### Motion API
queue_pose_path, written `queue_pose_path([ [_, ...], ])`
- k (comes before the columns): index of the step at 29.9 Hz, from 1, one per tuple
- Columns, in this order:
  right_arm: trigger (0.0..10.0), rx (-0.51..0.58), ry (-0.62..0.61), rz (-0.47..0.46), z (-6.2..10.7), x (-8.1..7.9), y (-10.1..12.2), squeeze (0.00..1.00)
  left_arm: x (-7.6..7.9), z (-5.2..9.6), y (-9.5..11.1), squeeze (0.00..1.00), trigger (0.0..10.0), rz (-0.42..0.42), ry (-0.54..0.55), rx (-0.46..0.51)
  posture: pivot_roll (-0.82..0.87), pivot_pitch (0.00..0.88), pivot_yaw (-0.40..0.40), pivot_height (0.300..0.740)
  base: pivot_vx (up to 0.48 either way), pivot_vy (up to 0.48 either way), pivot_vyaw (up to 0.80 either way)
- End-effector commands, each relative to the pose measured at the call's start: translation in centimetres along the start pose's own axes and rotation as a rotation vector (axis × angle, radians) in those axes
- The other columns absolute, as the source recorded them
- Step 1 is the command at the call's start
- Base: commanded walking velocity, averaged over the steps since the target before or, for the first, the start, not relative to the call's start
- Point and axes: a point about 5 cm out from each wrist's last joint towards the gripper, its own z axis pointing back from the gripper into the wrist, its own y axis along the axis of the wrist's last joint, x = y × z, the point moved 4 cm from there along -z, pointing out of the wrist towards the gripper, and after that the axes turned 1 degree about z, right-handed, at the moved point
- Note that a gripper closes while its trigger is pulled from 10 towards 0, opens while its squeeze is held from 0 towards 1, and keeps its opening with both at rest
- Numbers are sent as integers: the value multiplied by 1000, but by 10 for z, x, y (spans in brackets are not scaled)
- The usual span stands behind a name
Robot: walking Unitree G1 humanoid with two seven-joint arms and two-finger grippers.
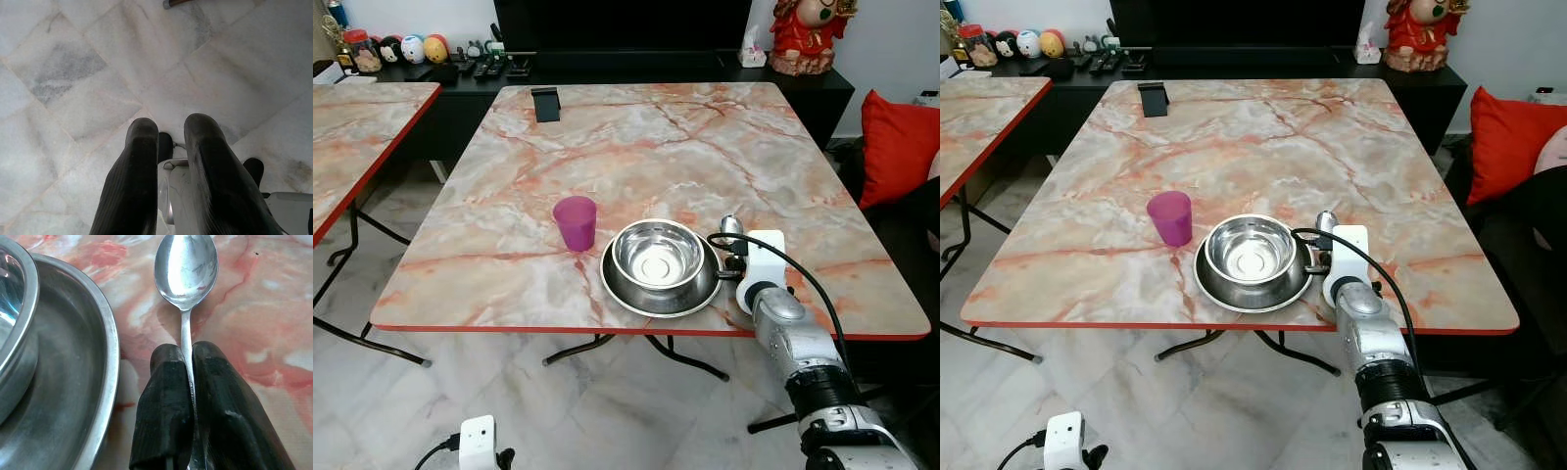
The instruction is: Setting the table
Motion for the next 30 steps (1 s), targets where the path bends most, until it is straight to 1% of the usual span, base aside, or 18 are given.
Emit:
queue_pose_path([
  [1,10000,1,-2,11,-1,-1,2,0,-2,1,-4,0,10000,-5,4,-19,12,67,14,740,0,0,0],
  [12,10000,-5,6,10,-2,-5,1,0,-2,1,-4,0,10000,-7,4,-20,13,69,16,740,0,0,0],
  [28,10000,-24,12,17,-2,-6,-4,0,-3,1,-5,0,10000,-7,4,-19,14,72,18,740,0,0,0],
  [29,10000,-24,13,18,-2,-6,-4,149,-3,1,-4,0,10000,-7,4,-19,14,72,18,740,0,0,0],
  [30,10000,-24,14,18,-2,-6,-4,161,-3,1,-4,0,10000,-7,4,-19,14,72,18,740,0,0,0],
])
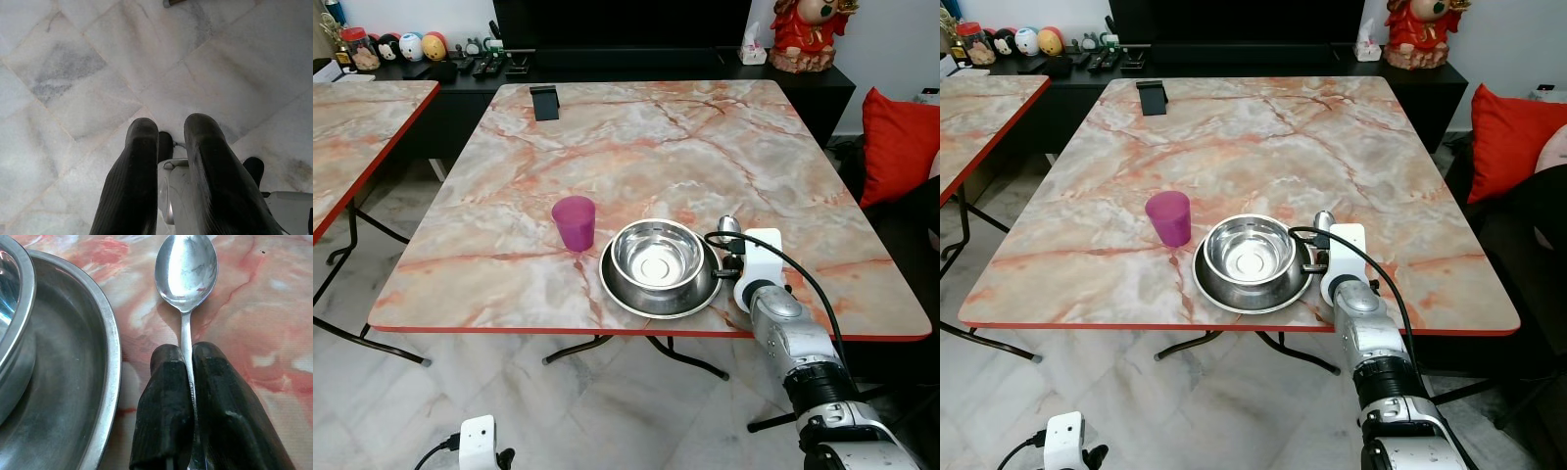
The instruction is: Setting the table
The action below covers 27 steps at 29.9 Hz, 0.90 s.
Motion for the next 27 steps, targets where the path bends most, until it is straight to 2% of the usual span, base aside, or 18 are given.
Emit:
queue_pose_path([
  [1,10000,-19,9,9,-1,-4,-4,161,-3,1,-5,0,10000,-6,5,-19,14,72,18,740,0,0,0],
  [8,10000,-21,8,7,-1,-5,-4,133,-3,1,-4,0,10000,-5,5,-19,15,72,16,740,0,0,0],
  [9,10000,-20,7,6,-1,-4,-4,620,-3,1,-4,0,10000,-5,5,-19,15,72,16,740,0,0,0],
  [13,10000,-21,8,5,-1,-5,-4,624,-3,1,-5,0,10000,-6,5,-19,14,72,17,740,0,0,0],
  [14,10000,-22,8,5,-1,-5,-4,604,-3,1,-5,0,10000,-6,5,-19,14,72,17,740,0,0,0],
  [15,10000,-23,9,7,-1,-5,-5,396,-2,1,-5,0,10000,-6,5,-19,14,72,17,740,0,0,0],
  [16,10000,-24,7,8,-1,-5,-5,0,-2,1,-5,0,10000,-6,4,-19,14,72,17,740,0,0,0],
  [27,10000,-28,0,5,-1,-6,-6,0,-3,1,-4,0,10000,-8,7,-19,17,71,18,740,0,0,0],
])
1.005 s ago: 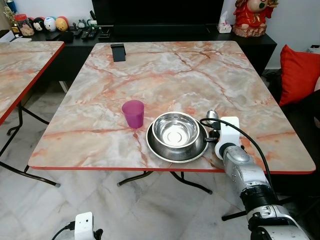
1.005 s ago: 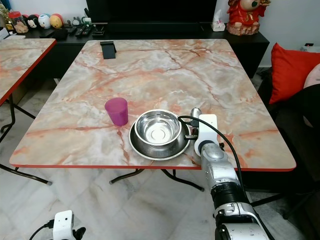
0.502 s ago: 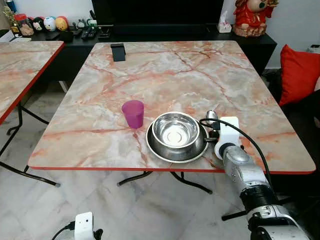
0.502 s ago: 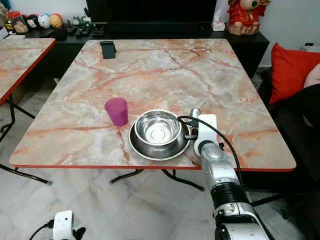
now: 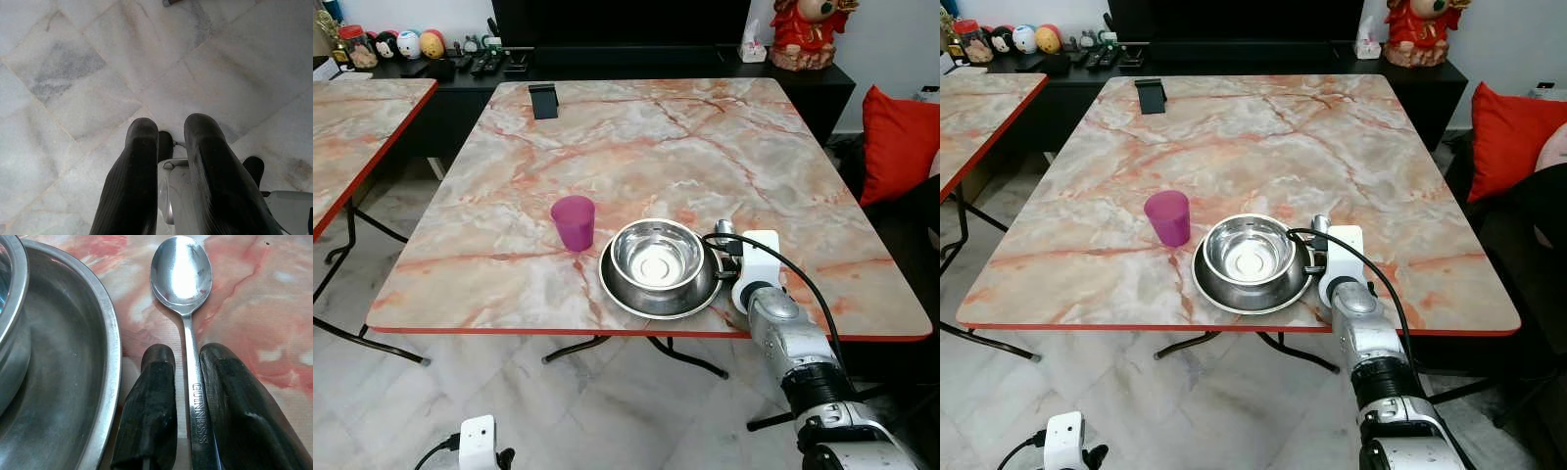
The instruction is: Setting the table
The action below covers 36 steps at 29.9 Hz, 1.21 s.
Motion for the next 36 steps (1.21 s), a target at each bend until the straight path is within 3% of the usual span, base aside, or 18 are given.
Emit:
queue_pose_path([
  [1,10000,-19,3,3,-1,-4,-3,0,-3,1,-4,0,10000,-8,7,-19,17,72,18,740,0,0,0],
  [10,10000,-21,16,-57,-1,-6,-2,0,-3,1,-4,0,10000,-9,5,-19,17,72,18,740,0,0,0],
  [36,10000,-16,13,-63,-1,-8,1,0,-2,1,-4,0,10000,-20,-2,-19,16,72,18,740,0,0,0],
])
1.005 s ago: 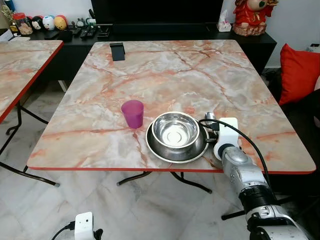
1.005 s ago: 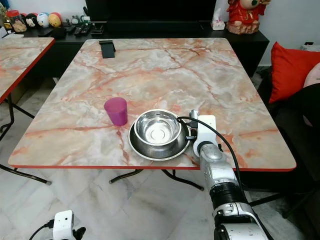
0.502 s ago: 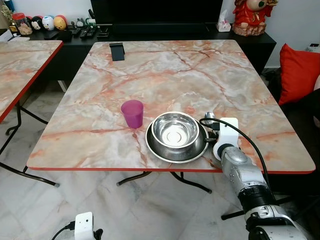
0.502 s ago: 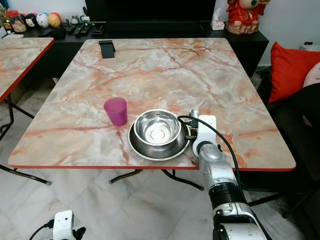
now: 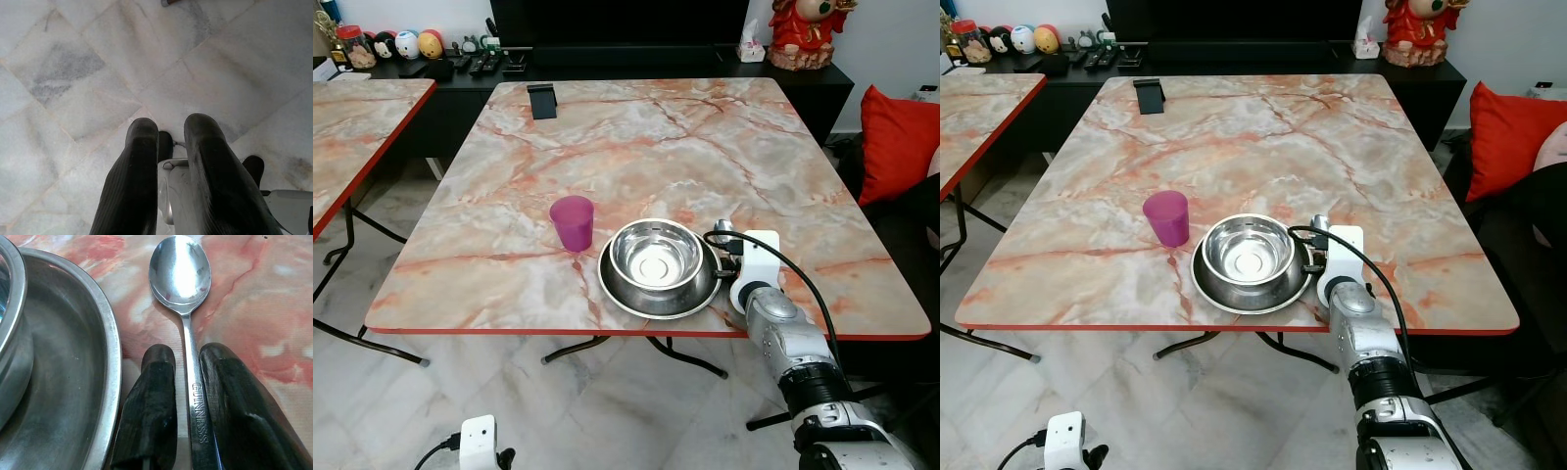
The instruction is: Setting the table
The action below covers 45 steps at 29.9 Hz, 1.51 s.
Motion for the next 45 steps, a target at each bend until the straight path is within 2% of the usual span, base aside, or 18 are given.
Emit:
queue_pose_path([
  [1,10000,-22,6,-14,-1,-3,-1,0,-3,1,-4,0,10000,-14,1,-19,16,72,18,740,0,0,0],
  [12,10000,14,-7,-38,-1,-2,6,0,-3,1,-4,0,10000,-15,1,-19,16,72,17,740,0,0,0],
  [16,10000,44,-15,3,-1,-2,11,0,-3,1,-4,0,10000,-16,0,-19,16,71,19,740,0,0,0],
  [18,10000,52,-4,-25,0,-4,12,0,-3,1,-4,0,10000,-14,1,-19,16,71,19,740,0,0,0],
  [28,10000,64,-16,-25,0,-3,14,0,-3,1,-4,0,10000,-14,0,-19,18,71,18,740,0,0,0],
  [33,10000,138,-38,-9,2,1,26,0,-3,1,-4,0,10000,-16,-2,-20,18,71,18,740,0,0,0],
  [36,10000,188,-47,-52,4,3,35,0,-3,1,-4,0,10000,-16,-2,-19,18,71,18,740,0,0,0],
  [40,10000,225,-40,-60,5,2,41,0,-3,1,-4,0,10000,-15,-1,-19,18,71,18,740,0,0,0],
  [43,10000,329,-43,4,10,0,57,0,-3,1,-4,0,10000,-15,-1,-19,17,71,20,740,0,0,0],
  [45,10000,382,-47,-6,14,0,64,0,-3,1,-4,0,10000,-16,0,-19,17,71,20,740,0,0,0],
])
